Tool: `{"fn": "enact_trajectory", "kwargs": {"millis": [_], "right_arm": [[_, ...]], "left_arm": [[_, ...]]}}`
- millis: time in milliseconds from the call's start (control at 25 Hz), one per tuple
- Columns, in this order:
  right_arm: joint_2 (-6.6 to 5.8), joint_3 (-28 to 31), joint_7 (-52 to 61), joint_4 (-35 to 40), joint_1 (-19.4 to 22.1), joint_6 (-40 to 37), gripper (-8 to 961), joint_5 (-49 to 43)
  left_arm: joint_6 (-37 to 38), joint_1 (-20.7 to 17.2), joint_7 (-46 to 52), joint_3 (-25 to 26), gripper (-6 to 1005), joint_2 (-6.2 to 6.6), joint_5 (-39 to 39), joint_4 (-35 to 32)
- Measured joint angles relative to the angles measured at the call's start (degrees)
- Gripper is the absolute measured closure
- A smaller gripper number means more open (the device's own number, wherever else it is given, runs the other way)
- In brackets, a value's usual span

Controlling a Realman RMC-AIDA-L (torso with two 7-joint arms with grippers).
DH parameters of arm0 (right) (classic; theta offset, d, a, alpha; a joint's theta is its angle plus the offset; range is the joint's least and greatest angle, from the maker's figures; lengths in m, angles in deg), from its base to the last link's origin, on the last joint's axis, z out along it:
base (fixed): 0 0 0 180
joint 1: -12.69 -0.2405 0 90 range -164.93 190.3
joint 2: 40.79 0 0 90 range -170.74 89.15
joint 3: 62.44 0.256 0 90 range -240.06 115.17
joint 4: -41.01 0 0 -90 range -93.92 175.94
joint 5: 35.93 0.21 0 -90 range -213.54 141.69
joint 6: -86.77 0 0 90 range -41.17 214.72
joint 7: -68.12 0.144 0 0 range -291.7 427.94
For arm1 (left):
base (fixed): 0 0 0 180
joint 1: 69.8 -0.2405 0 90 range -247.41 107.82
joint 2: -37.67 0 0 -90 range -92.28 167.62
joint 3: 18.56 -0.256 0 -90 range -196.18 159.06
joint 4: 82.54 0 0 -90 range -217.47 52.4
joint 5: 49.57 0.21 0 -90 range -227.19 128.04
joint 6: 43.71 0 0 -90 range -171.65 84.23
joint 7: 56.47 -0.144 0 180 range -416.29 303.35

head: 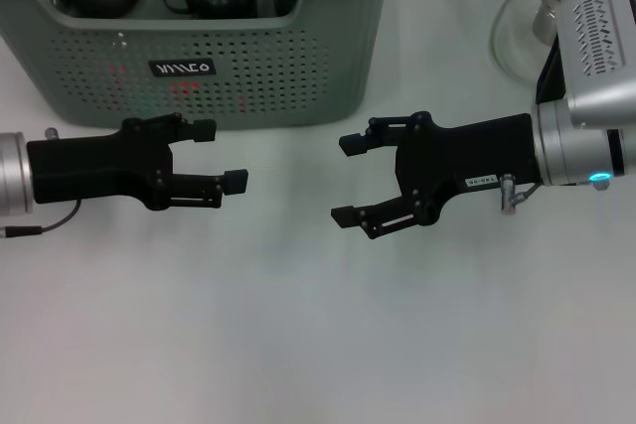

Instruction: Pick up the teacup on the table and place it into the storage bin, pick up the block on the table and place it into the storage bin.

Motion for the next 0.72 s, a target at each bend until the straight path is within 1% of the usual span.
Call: {"fn": "enact_trajectory", "kwargs": {"millis": [240, 480, 720], "right_arm": [[-0.01, 0.0, 0.04, -0.24, 0.01, 0.0, 39, -0.22], [-0.01, -0.49, -0.11, -0.51, 0.12, 0.81, 40, -0.31], [-0.02, -1.58, -0.61, -0.75, 0.4, 1.31, 40, -0.37]], "left_arm": [[-0.06, 0.23, -0.54, -0.36, 48, -0.1, 0.31, 0.35], [-0.06, -0.04, -4.34, -0.05, 48, -0.29, 0.06, 1.75], [0.68, 0.17, -4.67, -1.5, 48, -0.47, 2.4, 1.95]]}}
